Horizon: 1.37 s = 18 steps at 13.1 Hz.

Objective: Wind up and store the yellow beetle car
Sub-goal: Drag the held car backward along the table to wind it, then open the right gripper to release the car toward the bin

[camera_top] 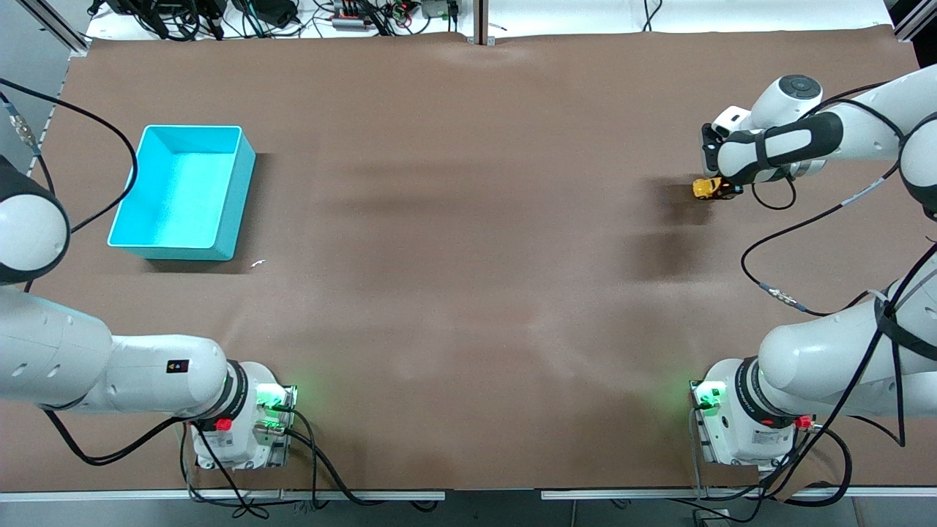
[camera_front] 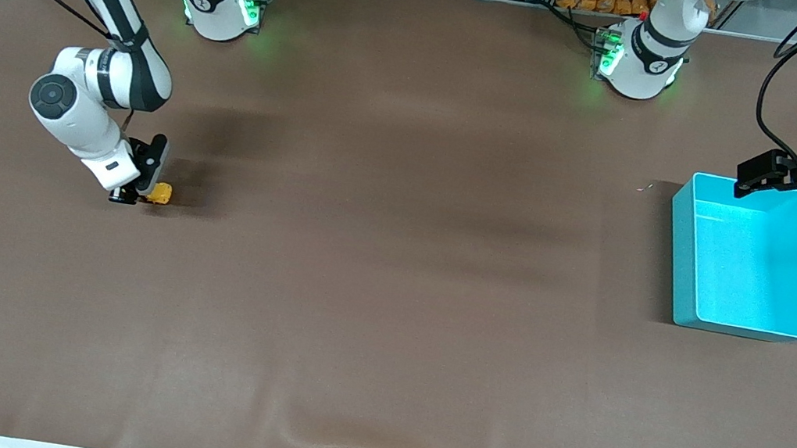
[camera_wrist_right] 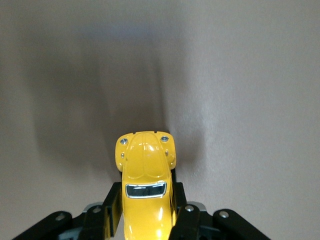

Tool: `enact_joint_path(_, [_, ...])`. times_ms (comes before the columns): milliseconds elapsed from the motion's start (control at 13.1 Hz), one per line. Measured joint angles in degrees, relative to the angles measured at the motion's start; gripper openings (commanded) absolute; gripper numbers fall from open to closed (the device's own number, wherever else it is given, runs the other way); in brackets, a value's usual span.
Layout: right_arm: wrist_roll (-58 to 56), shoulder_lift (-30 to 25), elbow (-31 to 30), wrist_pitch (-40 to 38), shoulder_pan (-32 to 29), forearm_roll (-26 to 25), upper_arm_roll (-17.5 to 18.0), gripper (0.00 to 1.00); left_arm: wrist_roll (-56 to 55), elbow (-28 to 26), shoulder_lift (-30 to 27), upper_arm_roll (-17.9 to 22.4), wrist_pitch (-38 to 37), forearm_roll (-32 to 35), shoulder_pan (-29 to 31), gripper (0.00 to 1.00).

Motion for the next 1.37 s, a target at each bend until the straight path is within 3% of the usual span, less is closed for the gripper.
enact_joint_path(305, [-3.0,0.6,0.9,0.2,-4.2,0.0,0.0,0.36,0.0,0.0,0.0,0.0,0.0,0.0,0.0,1.0])
enact_joint_path(840, [-3.3,0.7,1.0,0.2,-4.4,0.0,0.0,0.42,0.0,-0.4,0.0,0.0,0.0,0.0,0.0,1.0])
enact_joint_path(916, [-3.3,0.7,1.0,0.2,-4.4,0.0,0.0,0.53,0.0,-0.4,0.0,0.0,0.0,0.0,0.0,1.0])
enact_joint_path(992, [-3.3,0.7,1.0,0.2,-4.4,0.0,0.0,0.81,0.0,-0.4,0.0,0.0,0.0,0.0,0.0,1.0])
enact_joint_path(1069, [-3.3,1.2,1.2,0.6,-4.5,0.0,0.0,1.0,0.0,-0.4,0.0,0.0,0.1,0.0,0.0,1.0])
enact_joint_path(1221, [-3.3,4.3,3.8,-0.1,-4.7,0.0,-0.2,1.0,0.0,-0.4,0.0,0.0,0.1,0.0,0.0,1.0])
enact_joint_path(1374, [-3.6,6.6,10.4,-8.0,-4.8,0.0,-0.1,1.0,0.0,-0.4,0.0,0.0,0.1,0.0,0.0,1.0])
